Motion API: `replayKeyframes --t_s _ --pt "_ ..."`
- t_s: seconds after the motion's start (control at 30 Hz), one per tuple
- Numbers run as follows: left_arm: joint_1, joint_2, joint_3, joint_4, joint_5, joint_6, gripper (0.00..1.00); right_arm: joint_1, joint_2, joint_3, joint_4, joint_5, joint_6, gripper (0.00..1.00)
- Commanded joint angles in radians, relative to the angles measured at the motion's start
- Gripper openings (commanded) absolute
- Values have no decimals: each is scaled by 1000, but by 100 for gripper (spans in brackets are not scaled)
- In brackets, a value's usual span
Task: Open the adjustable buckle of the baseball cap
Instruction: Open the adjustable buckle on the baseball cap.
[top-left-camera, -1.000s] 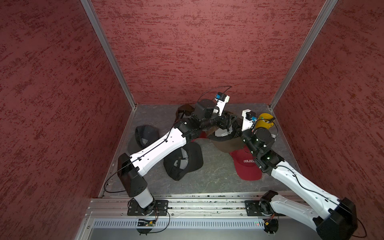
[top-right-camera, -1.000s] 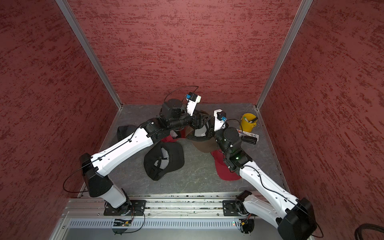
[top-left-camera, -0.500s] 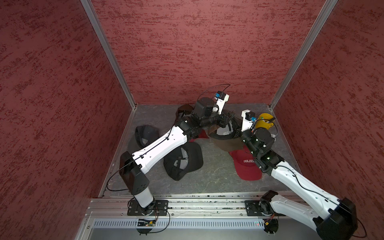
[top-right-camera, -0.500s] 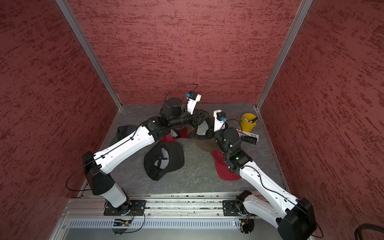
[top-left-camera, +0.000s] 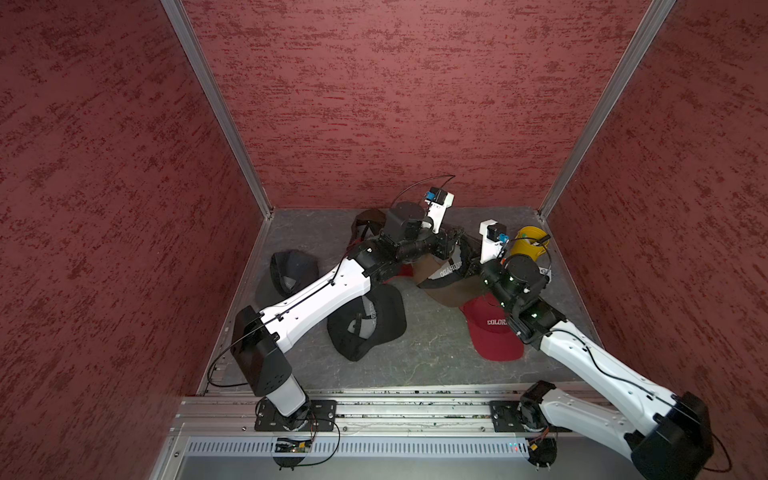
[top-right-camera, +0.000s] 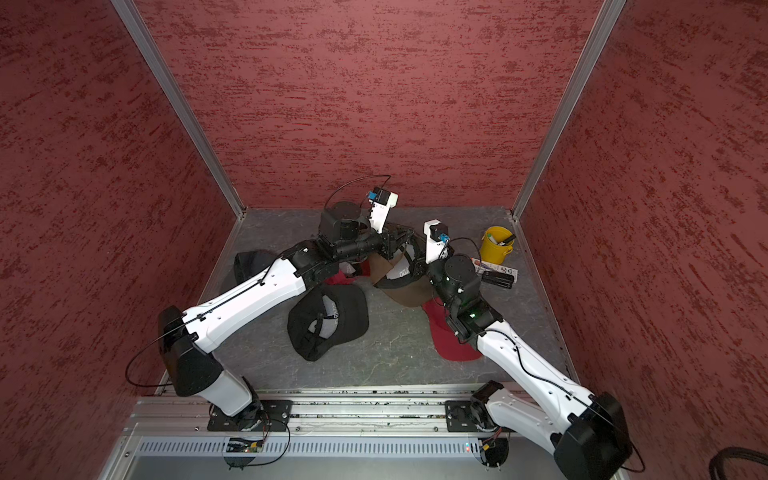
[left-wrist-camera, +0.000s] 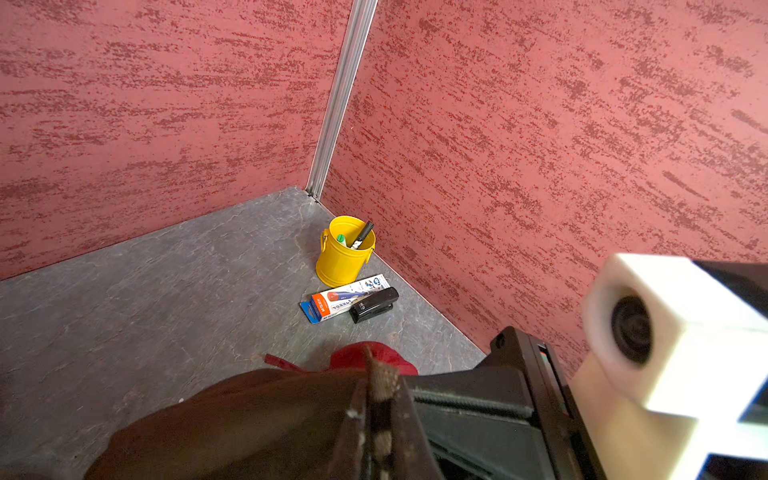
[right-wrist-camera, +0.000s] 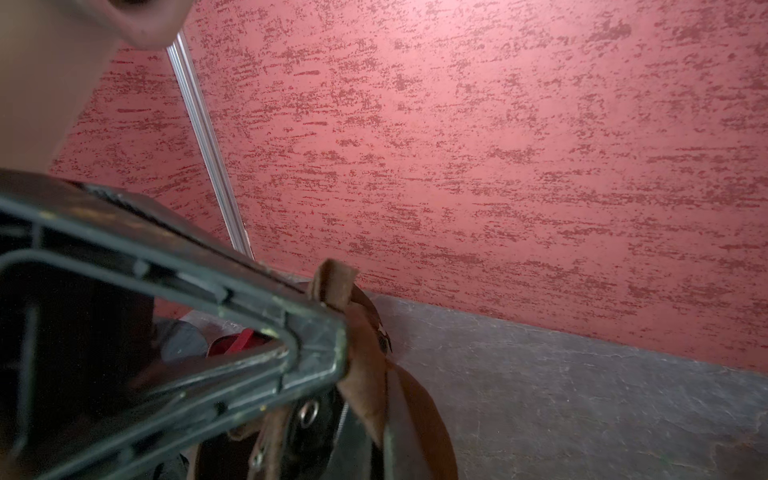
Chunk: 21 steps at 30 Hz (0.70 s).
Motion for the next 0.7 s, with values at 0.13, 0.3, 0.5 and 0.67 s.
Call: replayKeyframes --t_s 0.13,0.3,0.5,0.67 --pt "10 -51 -31 97 -33 -21 20 -6 5 -3 6 -23 -9 0" --pt "16 -9 -2 90 -15 -26 27 -5 6 -2 17 -30 -12 0" --pt "17 33 34 78 17 -31 29 -6 3 -4 16 -30 -12 0" --pt "20 41 40 74 26 -31 25 -6 9 -1 11 -26 -17 0"
